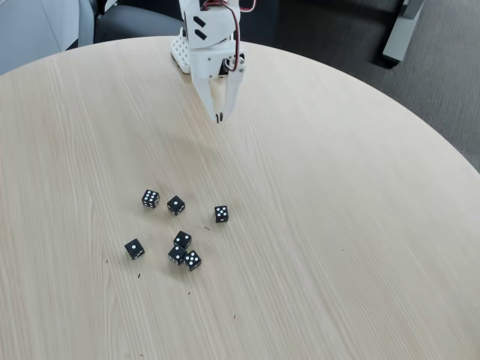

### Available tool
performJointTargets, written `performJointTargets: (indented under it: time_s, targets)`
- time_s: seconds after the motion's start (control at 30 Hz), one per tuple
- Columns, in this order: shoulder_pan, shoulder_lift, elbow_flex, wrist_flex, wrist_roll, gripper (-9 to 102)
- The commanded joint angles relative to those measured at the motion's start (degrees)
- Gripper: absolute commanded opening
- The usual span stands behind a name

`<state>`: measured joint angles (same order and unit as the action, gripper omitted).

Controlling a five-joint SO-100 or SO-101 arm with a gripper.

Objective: Pick up the dice with number 6

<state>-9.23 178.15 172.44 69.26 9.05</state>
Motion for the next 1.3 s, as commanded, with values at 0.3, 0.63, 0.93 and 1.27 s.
performJointTargets:
  time_s: [0.3,0.63,0.93,1.27]
  targets:
    - [-0.4,0.3,-0.2,0.2,0.2,1]
    - [-0.4,0.3,-0.2,0.2,0.8,0]
    - [-0.4,0.3,-0.8,0.2,0.7,0]
    - [0.4,-0.5,-8.9,0.0,4.7,8]
